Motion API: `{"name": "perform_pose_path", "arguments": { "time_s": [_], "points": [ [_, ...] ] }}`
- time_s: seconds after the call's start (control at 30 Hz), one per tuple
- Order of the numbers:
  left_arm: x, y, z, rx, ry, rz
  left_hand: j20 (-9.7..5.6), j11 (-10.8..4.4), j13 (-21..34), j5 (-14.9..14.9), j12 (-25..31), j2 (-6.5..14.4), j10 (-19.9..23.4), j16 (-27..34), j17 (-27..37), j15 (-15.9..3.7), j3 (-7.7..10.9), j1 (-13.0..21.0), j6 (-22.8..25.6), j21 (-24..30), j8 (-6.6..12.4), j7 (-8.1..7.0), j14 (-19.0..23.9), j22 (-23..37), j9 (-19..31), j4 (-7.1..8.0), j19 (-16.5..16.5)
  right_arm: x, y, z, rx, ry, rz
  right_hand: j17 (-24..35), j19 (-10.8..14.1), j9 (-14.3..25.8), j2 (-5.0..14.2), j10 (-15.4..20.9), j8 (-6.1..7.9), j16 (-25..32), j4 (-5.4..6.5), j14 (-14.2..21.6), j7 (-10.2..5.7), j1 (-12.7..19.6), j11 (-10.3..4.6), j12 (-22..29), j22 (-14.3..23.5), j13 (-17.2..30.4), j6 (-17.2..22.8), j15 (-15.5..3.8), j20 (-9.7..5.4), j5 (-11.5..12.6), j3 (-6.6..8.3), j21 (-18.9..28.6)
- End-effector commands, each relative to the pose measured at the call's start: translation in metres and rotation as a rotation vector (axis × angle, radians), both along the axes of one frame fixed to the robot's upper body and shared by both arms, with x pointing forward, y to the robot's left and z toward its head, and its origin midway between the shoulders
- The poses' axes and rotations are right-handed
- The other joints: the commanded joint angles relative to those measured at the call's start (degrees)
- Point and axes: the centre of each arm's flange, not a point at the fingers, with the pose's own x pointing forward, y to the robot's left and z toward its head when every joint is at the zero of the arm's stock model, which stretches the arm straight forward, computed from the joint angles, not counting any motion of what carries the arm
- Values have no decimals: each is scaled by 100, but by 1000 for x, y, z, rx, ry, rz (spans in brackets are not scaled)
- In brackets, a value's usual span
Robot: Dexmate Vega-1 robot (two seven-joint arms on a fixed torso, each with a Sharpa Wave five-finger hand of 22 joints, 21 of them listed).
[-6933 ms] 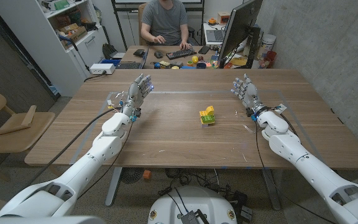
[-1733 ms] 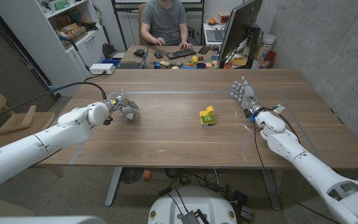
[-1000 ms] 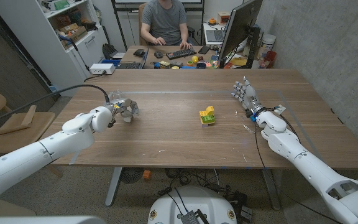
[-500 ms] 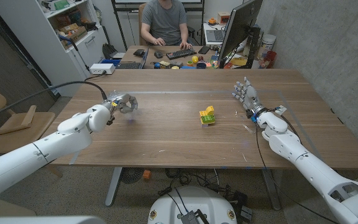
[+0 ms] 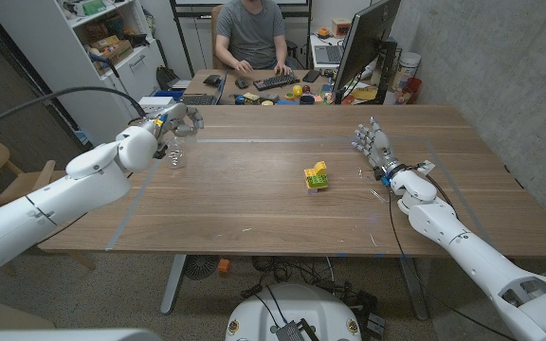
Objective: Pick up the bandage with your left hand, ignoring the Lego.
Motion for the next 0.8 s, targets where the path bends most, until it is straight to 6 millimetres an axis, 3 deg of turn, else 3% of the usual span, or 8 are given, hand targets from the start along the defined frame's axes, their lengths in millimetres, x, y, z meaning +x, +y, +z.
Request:
{"name": "perform_pose_path", "arguments": {
  "time_s": [0.03,0.8],
  "points": [
    [-26,-13,67,-6,-115,-25,11,0,-7,18,32,-13,42,35,10,-1299,-16,80,56,66,-28,11,447,13,-14,0,-40,0,-2,4,13,-16,-9,19,31,21,360,-14,44,37,17,-41,19,48,-12,27,21,9,-11,-75,-31,28,-42,-27],
    [-25,-28,77,17,-96,-41,-17,5,-101,41,25,-21,120,-5,-9,-1300,-96,102,173,230,-94,12,485,18,-146,10,-131,-1,-7,4,26,-24,-6,16,36,19,375,-8,44,39,15,-42,32,53,-8,34,21,7,-18,-86,-29,33,-83,-53]
  ]
}}
